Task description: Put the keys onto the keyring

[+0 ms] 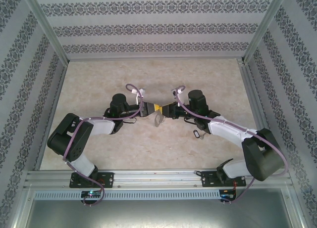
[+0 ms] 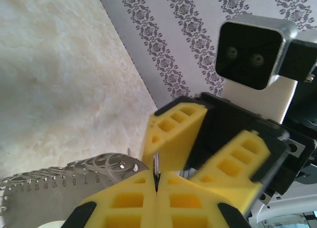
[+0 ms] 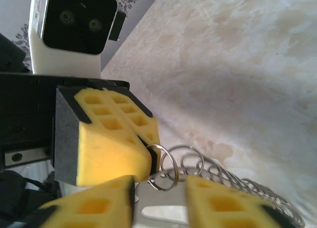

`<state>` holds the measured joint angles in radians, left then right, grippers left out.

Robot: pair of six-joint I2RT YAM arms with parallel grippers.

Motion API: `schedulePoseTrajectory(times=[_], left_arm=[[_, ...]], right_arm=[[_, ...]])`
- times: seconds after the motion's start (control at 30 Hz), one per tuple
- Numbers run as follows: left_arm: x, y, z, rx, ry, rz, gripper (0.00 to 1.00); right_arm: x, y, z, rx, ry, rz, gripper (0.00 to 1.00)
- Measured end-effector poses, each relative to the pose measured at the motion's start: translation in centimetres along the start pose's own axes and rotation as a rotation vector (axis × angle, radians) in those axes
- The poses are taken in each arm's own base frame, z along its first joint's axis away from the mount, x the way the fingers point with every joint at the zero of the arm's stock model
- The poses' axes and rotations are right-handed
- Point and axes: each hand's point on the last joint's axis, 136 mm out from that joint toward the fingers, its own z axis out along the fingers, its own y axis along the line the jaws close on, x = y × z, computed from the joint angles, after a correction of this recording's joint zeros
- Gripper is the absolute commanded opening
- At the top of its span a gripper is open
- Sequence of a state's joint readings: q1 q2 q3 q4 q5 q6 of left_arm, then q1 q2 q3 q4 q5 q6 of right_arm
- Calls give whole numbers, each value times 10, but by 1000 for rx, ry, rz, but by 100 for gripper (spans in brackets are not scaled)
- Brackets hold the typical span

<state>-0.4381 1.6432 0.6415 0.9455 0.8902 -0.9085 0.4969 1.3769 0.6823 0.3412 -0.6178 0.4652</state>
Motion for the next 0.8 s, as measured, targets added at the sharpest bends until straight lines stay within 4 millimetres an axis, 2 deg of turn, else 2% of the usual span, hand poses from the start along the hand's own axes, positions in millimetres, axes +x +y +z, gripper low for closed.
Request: schedulePoseTrajectory(times=[0.07,0.2,0.4,0.5,0.8], left_arm=[[2,3,0,-12,10,3,0],[5,7,0,-35,27,23,0],[0,3,0,-57,39,90,0],[-3,3,0,-68,30,127,0],[-10,-1,-8,-48,-81,249,0]], right_arm=[[1,-7,-7,17,-15,22,54],[-6,-16,-27,56,-70,51,60],[-27,1,-45,51,-154,20,66],[-28,-1,-47,67,-171,26,66],[-15,-12,-41,99,-141,73,65]])
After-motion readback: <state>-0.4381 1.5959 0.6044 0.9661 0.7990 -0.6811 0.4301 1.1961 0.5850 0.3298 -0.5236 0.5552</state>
